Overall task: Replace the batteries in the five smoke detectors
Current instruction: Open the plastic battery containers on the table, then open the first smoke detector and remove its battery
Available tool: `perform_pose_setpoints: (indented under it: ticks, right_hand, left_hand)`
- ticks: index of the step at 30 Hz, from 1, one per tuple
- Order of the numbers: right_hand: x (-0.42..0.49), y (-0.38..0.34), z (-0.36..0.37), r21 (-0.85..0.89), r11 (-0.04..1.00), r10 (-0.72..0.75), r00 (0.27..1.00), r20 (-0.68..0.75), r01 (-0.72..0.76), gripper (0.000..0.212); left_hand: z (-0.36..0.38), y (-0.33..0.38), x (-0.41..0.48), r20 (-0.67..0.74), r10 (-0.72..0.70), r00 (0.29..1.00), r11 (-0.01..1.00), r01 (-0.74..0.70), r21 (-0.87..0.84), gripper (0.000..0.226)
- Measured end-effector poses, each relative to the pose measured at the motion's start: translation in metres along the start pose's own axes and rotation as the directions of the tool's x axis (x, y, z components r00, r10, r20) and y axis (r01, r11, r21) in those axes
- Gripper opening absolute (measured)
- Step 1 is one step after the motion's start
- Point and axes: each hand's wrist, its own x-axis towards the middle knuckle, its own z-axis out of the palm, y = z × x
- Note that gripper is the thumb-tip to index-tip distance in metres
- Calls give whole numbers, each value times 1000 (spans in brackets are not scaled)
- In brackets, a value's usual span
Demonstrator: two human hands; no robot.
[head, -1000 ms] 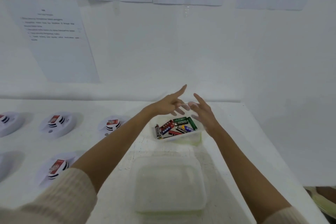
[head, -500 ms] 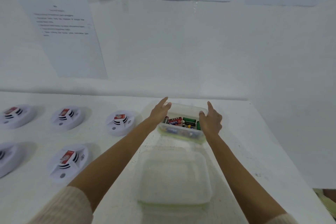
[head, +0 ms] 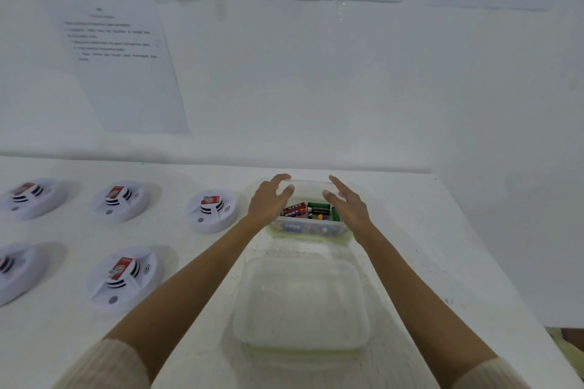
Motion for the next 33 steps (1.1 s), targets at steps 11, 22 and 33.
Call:
perform_pose_setpoints:
  ticks: [11,22,33]
  right_hand:
    - [2,-5,11,-103,995,-4,999,-48,-1,43]
    - [-8,-13,5,-291,949,-173,974,-144,125,47]
    - [-26,-100,64,-91,936,-326,935,139,340,42]
  left_hand:
    - [-5,-1,-6,-55,39,998,990,-31,137,39]
    - [-22,0,-17,-89,45,995,998,-42,37,44]
    - [-127,-12,-42,-396,70,915,989,-116,-95,25]
